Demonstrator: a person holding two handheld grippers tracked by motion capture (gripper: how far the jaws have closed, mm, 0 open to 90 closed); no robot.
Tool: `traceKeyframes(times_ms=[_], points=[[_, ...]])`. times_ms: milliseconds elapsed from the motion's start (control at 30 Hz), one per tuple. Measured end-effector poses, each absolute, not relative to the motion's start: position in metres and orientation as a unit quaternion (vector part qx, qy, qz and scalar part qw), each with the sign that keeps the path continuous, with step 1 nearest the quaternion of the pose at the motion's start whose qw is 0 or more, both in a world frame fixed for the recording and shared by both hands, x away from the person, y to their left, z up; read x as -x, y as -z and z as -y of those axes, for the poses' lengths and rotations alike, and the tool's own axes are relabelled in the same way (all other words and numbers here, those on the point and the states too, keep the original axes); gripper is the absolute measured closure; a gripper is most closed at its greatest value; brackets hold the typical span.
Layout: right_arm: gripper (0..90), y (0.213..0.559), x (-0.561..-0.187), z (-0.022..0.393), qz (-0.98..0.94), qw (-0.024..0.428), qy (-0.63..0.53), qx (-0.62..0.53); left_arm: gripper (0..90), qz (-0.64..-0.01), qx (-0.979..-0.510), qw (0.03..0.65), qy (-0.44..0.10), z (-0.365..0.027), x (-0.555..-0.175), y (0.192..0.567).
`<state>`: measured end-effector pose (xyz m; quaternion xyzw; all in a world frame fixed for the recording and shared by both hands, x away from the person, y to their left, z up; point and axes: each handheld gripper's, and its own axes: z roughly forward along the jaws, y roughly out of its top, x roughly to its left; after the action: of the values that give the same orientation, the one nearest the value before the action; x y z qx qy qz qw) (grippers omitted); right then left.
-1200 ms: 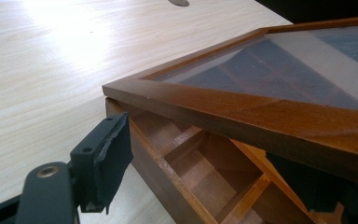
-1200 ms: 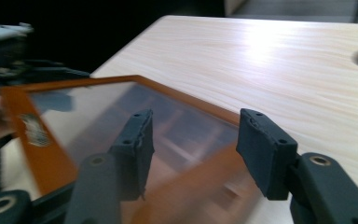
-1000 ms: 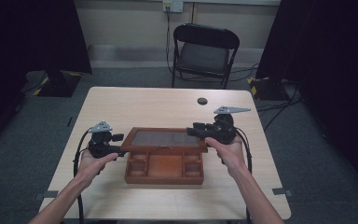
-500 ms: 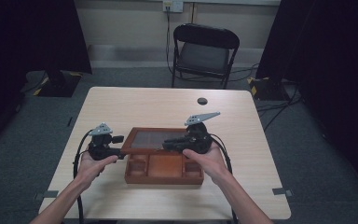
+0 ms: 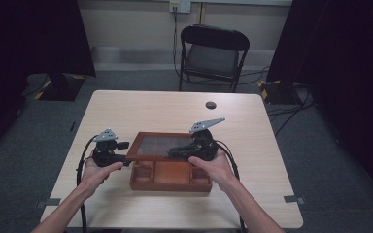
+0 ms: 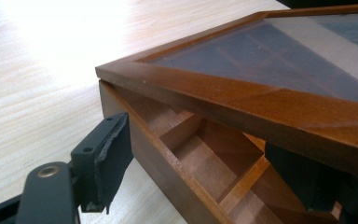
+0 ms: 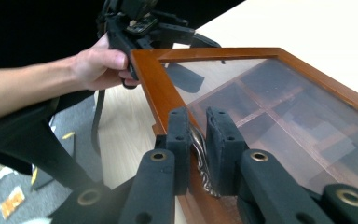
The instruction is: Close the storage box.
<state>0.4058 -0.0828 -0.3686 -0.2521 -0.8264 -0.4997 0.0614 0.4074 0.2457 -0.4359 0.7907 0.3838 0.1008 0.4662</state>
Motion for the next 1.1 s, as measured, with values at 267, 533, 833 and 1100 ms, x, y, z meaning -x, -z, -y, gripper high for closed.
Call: traceKeyframes(times_ms=[267,533,833,1100], points=[[81.7,0.372,-0.408,0.083,0.832,0.058,0.497,0.239,22.5,-0.393,-0.791,0.460,-0.095,-0.245,-0.411,0.441],[81.5,0.377,-0.411,0.084,0.836,0.053,0.489,0.243,23.0,-0.394,-0.797,0.449,-0.093,-0.242,-0.412,0.443],[81.5,0.379,-0.407,0.083,0.841,0.047,0.480,0.245,23.0,-0.405,-0.796,0.437,-0.105,-0.254,-0.415,0.446],[81.2,0.381,-0.404,0.085,0.844,0.046,0.474,0.246,23.0,-0.418,-0.789,0.437,-0.110,-0.265,-0.419,0.446]])
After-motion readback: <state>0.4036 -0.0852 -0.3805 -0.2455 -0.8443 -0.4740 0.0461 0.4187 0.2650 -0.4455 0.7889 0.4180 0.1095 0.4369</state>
